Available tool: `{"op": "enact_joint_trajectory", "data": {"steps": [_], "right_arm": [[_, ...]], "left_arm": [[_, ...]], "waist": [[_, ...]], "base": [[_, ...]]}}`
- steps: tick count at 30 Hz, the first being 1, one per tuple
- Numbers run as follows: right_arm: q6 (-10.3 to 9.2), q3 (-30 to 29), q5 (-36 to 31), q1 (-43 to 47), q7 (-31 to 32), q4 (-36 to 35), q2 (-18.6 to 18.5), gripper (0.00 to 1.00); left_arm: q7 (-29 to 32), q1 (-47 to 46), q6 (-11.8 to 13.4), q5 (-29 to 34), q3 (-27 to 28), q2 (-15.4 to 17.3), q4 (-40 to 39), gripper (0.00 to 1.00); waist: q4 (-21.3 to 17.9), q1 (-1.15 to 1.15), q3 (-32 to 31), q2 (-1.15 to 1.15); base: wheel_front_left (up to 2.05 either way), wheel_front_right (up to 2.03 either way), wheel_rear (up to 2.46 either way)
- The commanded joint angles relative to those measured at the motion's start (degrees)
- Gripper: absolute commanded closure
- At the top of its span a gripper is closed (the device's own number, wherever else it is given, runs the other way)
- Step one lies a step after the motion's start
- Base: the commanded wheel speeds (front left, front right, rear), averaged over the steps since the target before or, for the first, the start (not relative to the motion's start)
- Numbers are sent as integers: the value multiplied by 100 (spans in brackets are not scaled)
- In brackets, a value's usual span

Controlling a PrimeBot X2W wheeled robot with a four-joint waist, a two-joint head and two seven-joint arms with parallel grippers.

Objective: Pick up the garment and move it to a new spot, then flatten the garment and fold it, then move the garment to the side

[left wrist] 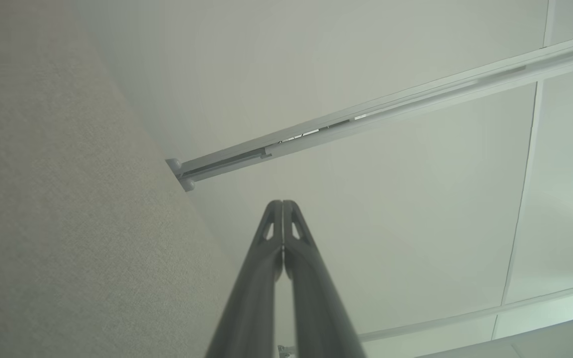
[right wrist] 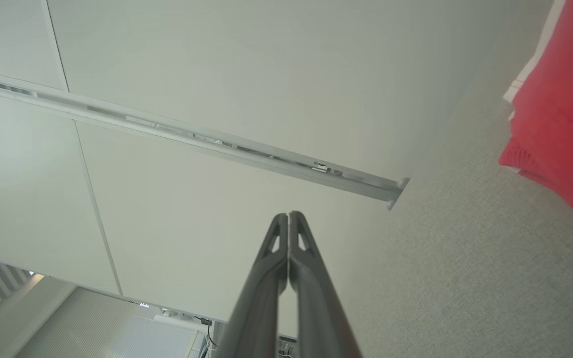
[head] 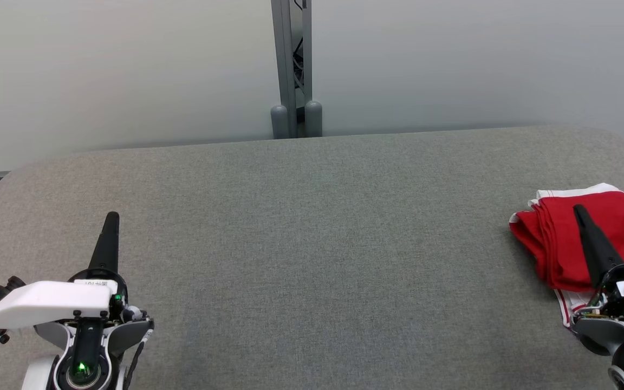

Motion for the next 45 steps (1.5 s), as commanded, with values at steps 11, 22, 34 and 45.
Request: {"op": "enact_joint_trajectory", "data": {"steps": [11,22,34,45], "right_arm": [[0,164,773,-248,-113,113,-250,100],[0,320,1427,-387,-189,228,-421,100],[0,444,1952,-490,-242,309,-555,100],[0,443,1946,-486,-242,309,-554,100]], "left_arm": [[93,-172,-57,-438,210,-90,-103,100],[170,-204,-88,-806,361,-186,-147,100],[228,-244,-104,-1093,483,-259,-184,100],[230,-235,-104,-1091,484,-259,-184,100]], "waist": [[5,0,13,0],[10,0,26,0],[15,0,38,0],[15,0,38,0]], "base": [[0,0,0],[0,0,0],[0,0,0],[0,0,0]]}}
